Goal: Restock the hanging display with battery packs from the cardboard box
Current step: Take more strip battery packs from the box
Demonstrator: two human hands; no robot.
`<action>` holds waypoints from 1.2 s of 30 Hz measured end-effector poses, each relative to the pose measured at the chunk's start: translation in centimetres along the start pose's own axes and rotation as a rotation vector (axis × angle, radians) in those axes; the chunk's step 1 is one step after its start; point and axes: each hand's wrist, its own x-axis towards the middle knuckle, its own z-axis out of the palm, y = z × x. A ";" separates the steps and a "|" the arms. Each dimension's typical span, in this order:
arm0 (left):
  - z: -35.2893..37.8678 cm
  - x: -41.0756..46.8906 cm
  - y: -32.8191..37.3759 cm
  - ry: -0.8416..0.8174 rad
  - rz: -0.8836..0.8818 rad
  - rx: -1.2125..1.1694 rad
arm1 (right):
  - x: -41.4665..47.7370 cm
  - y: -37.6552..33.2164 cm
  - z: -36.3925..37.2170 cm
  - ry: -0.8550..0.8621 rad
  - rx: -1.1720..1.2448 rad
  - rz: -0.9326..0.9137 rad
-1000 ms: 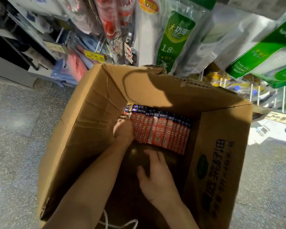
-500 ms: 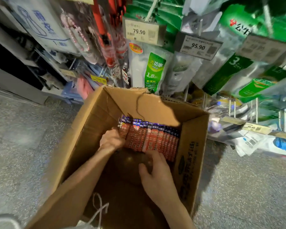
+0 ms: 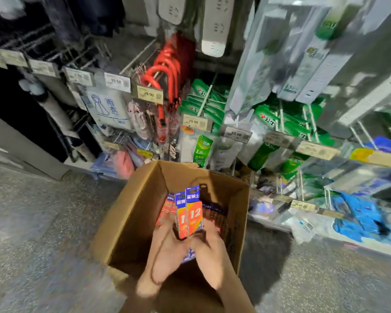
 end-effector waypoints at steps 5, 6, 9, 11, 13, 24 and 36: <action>1.4 -2.7 2.8 -0.109 0.140 0.071 | -2.6 0.6 -0.5 0.254 0.056 0.023; 1.5 -3.2 3.3 -0.141 0.235 0.174 | -3.2 0.7 -0.9 0.299 0.087 0.027; 2.0 -4.1 4.1 -0.249 0.330 0.090 | -5.1 0.9 -2.9 0.445 0.138 0.002; 2.7 -4.0 4.6 -0.289 0.206 -0.051 | -6.3 1.1 -4.6 0.561 0.098 -0.055; 3.1 -4.2 5.9 -0.350 0.171 -0.090 | -7.4 1.0 -6.1 0.683 -0.009 -0.111; 6.3 -7.1 17.8 -0.298 0.261 -0.357 | -12.3 -2.8 -14.8 0.968 -0.097 -0.408; 16.7 -14.7 27.6 -0.309 0.420 -0.269 | -18.7 -0.2 -28.6 0.833 0.363 -0.577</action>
